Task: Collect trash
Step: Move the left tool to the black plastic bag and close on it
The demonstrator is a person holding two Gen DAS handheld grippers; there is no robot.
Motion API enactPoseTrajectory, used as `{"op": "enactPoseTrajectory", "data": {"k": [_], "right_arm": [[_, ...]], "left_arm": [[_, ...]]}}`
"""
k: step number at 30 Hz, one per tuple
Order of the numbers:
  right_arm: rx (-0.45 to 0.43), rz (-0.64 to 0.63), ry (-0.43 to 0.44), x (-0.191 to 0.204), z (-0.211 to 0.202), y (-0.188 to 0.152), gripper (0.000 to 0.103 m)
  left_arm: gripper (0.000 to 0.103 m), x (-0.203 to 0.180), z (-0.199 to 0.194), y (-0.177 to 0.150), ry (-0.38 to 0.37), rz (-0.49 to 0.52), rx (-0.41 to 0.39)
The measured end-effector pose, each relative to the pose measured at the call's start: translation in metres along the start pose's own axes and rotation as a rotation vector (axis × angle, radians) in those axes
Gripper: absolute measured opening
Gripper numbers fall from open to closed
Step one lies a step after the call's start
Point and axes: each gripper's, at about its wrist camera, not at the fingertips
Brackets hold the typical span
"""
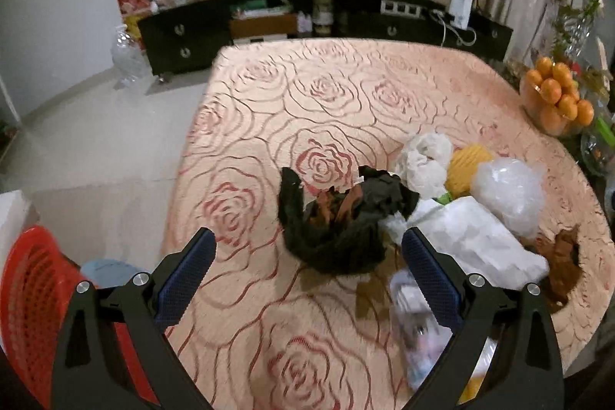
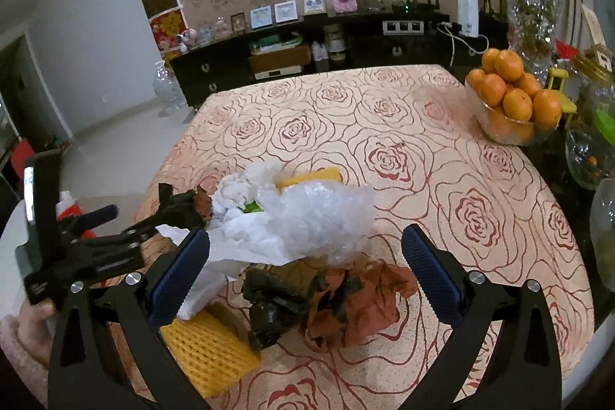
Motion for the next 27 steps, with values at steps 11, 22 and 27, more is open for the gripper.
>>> {"op": "enactPoseTrajectory", "data": {"k": [11,22,27], "right_arm": [[0.046,0.019,-0.008,-0.009,0.025,-0.010,0.097],[0.048,0.042,-0.016,-0.020,0.027,-0.010,0.097],[0.049,0.043,-0.017,-0.021,0.028,-0.009,0.097]], "left_arm": [[0.094,0.011,0.049,-0.009,0.004,-0.075,0.075],[0.095,0.017,0.057,-0.015,0.005,-0.138,0.092],[0.095,0.025,0.052,-0.013,0.002,-0.175,0.119]]}}
Point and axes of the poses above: each gripper's, at about its wrist camera, not at the fingertips, and z roughly the way its jaws point, x to its left, y to its top, and after that the axes turned 13 degrees about -x, right-handed
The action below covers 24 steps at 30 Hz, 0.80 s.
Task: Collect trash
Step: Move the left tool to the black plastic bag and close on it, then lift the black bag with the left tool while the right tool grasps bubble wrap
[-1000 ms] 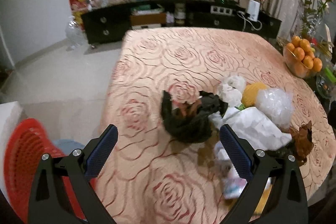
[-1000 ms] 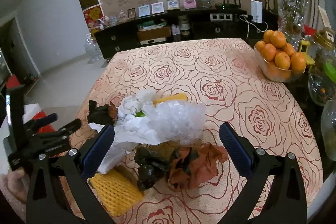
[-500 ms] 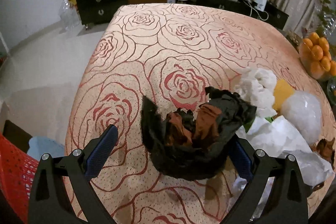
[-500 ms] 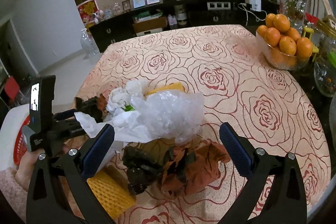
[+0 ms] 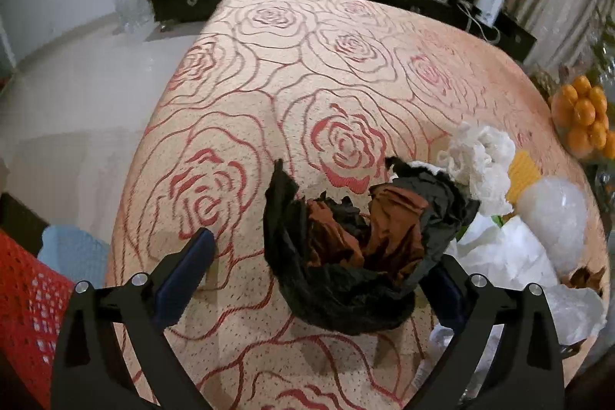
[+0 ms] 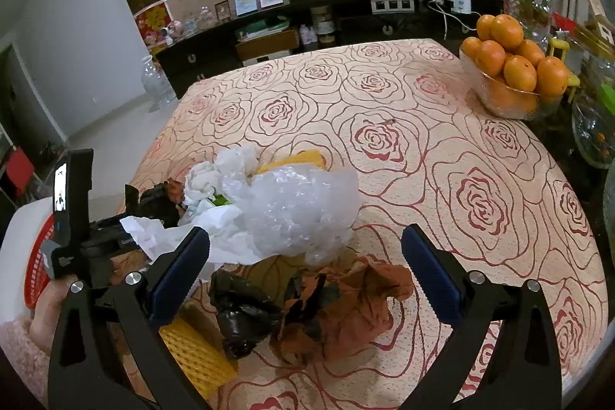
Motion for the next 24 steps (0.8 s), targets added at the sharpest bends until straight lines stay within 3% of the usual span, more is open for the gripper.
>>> {"op": "enactPoseTrajectory", "data": {"k": [3,5,7,10,17,24], "right_arm": [[0.001,-0.002,0.000,0.000,0.000,0.000,0.097],[0.003,-0.006,0.001,0.001,0.001,-0.001,0.097],[0.003,-0.013,0.004,0.003,0.001,-0.001,0.097],[0.004,-0.021,0.005,0.007,0.003,-0.002,0.097],[-0.004,-0.036,0.006,0.009,0.005,0.000,0.097],[-0.003,-0.040,-0.013,-0.004,0.015,0.020,0.097]], "left_arm": [[0.092,-0.001,-0.009,0.004,-0.006,0.016,-0.057],[0.068,-0.005,-0.010,0.005,-0.039,0.038,-0.060],[0.052,-0.007,-0.007,0.002,-0.079,0.038,-0.038],[0.043,-0.010,-0.010,0.003,-0.092,0.048,-0.053],[0.040,-0.006,-0.032,0.009,-0.108,0.049,-0.102],[0.040,-0.001,-0.085,0.025,-0.082,0.085,-0.234]]}}
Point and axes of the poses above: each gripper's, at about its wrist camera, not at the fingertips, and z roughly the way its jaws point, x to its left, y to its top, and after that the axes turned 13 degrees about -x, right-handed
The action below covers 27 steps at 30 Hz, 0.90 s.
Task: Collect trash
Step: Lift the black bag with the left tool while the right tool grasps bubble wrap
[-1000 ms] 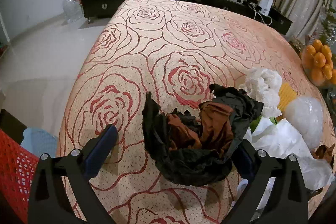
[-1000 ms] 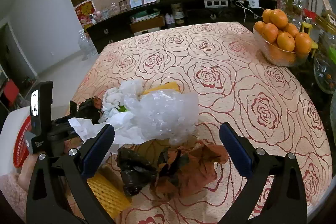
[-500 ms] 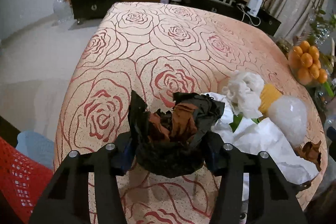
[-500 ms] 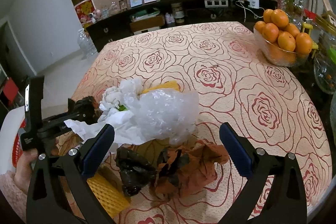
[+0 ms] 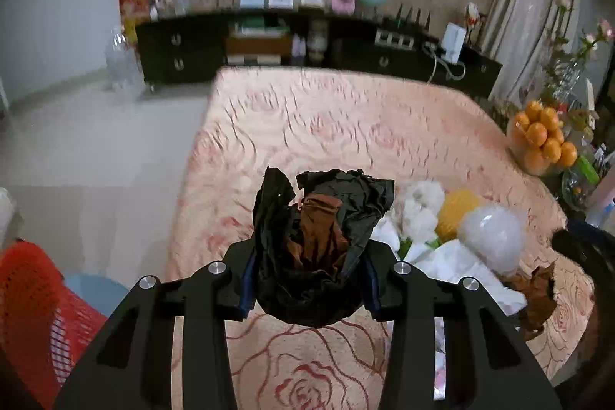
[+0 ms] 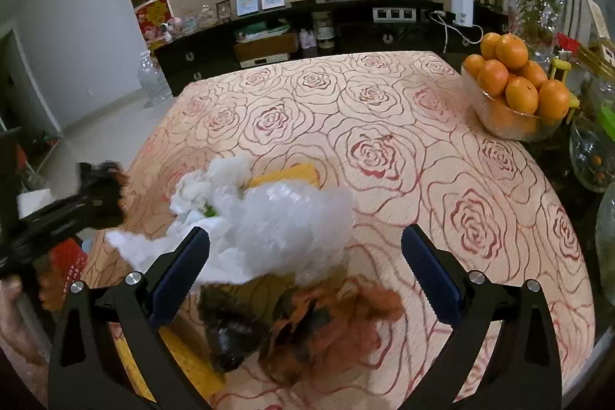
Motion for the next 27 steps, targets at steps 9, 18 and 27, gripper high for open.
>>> {"op": "enactPoseTrajectory", "data": {"k": [9,18,27], "right_arm": [[0.116,-0.011,0.093,0.002,0.062,0.006,0.097],[0.205,-0.064,0.094,0.019,0.088,-0.008,0.097],[0.207,-0.053,0.099,0.014,0.087,-0.008,0.062]], "left_arm": [[0.040,0.008,-0.019,0.005,0.026,0.002,-0.035],[0.040,0.016,-0.016,-0.003,0.039,-0.003,-0.010],[0.040,0.013,-0.015,-0.006,0.046,0.011,-0.010]]}}
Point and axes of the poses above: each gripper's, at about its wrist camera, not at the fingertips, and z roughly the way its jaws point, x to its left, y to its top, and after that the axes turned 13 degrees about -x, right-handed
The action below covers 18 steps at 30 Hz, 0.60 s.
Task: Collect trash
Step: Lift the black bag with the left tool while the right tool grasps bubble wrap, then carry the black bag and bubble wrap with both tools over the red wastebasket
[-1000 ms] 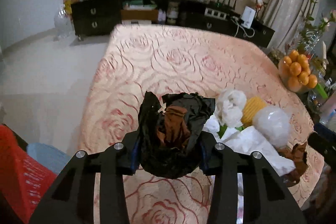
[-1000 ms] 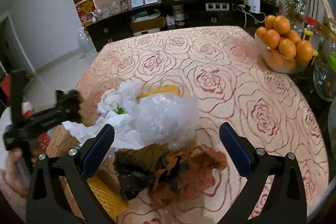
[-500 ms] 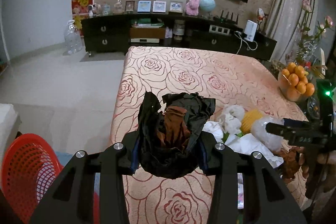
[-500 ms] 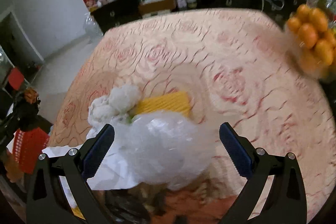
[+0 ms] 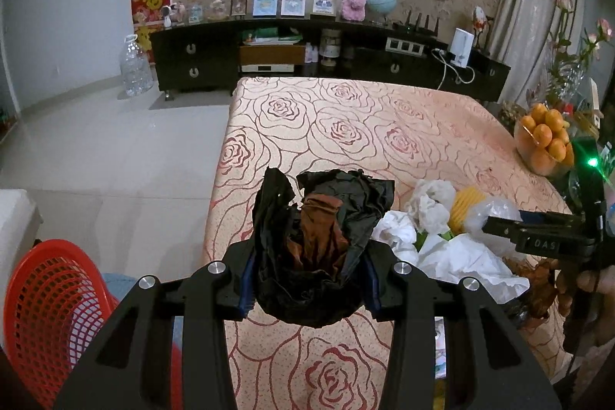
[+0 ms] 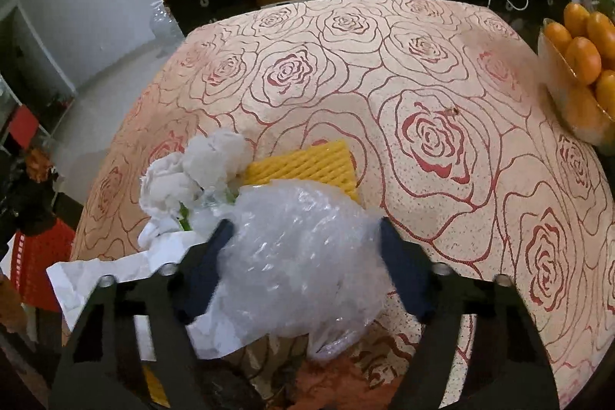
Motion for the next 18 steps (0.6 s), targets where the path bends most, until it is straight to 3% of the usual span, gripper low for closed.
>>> {"op": "enactPoseTrajectory", "data": {"k": [3,7,18], "right_arm": [[-0.003,-0.022,0.001,0.003,-0.003,0.001,0.054],[-0.022,-0.011,0.008,0.002,-0.011,0.002,0.050],[-0.191,0.048,0.012,-0.001,-0.061,0.025,0.050]], "left_arm": [[0.040,-0.001,0.000,-0.001,0.001,0.002,0.000],[0.040,-0.001,-0.001,0.000,-0.001,-0.002,-0.006],[0.040,0.000,-0.021,0.006,0.015,0.003,-0.052]]}}
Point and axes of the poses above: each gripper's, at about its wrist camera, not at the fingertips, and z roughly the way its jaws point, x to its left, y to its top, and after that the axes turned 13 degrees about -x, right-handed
